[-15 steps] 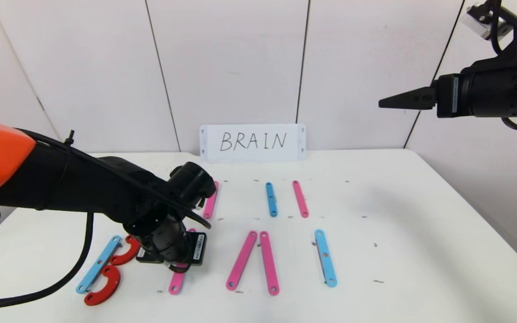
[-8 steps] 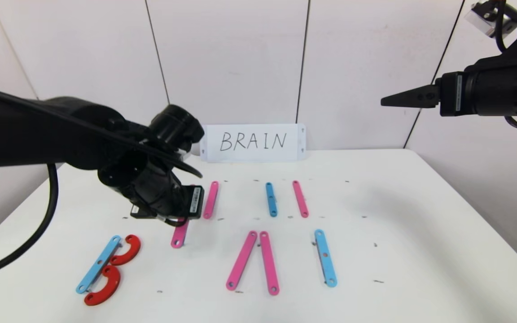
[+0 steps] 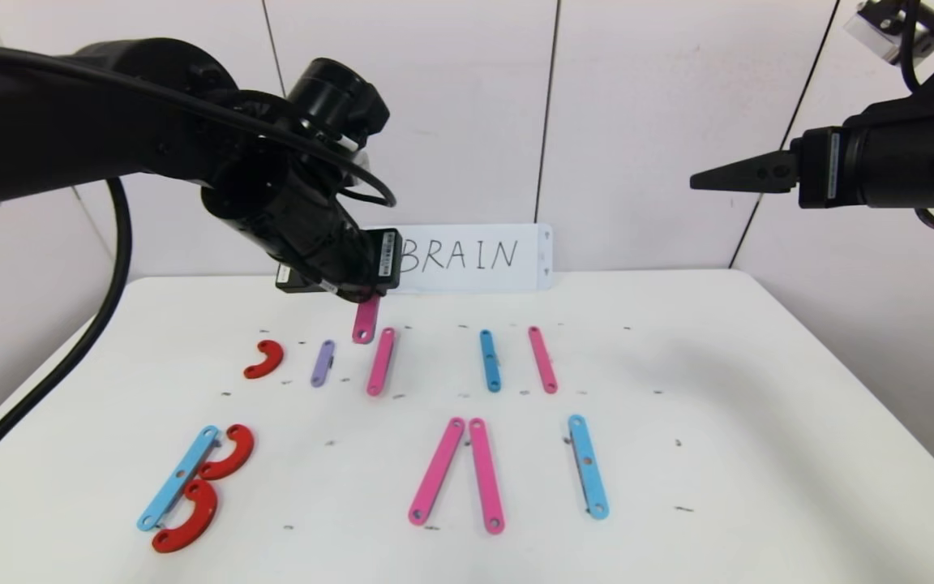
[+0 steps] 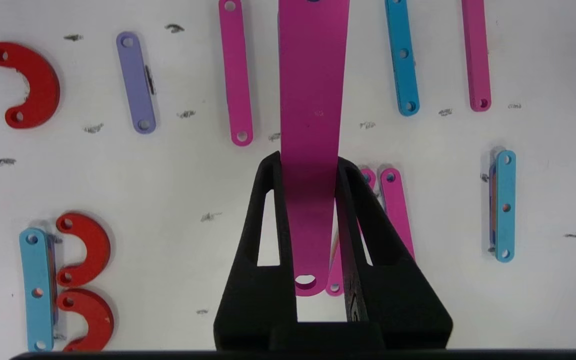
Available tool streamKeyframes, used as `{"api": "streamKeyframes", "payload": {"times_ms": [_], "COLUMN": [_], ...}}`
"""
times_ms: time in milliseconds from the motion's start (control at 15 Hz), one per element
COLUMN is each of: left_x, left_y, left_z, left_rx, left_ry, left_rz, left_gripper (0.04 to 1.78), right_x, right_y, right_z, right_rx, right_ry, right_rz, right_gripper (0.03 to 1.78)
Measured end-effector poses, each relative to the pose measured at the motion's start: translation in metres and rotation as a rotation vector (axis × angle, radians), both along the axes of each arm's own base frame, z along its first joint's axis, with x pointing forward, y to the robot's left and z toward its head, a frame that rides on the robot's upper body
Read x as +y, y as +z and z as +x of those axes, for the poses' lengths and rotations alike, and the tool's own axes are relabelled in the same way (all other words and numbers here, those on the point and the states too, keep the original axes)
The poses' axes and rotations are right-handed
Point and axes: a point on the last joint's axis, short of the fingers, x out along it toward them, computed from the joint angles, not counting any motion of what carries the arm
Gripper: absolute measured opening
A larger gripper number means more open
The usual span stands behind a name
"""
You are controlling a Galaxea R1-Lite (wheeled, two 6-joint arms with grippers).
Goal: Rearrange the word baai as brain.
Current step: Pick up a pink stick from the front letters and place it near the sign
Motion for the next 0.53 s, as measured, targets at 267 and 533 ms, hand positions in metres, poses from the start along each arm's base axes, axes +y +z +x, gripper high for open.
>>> {"api": "streamKeyframes", "payload": {"times_ms": [267, 533], "left_x": [-0.012, -0.025], "left_y": [-0.014, -0.042], "left_z": [0.019, 0.046], "left_rx": [-0.033, -0.043], "left_ry": [-0.039, -0.028], "left_rz": [0.040, 0.030], "left_gripper": [0.29, 0.29], "right_x": [0.001, 0.004], "right_y": [-0.001, -0.004], "right_z": [0.000, 0.002], "right_rx": [0.002, 0.010], "right_ry": [0.004, 0.013], "right_rz": [0.002, -0.001], "right_gripper": [1.74, 1.74]}}
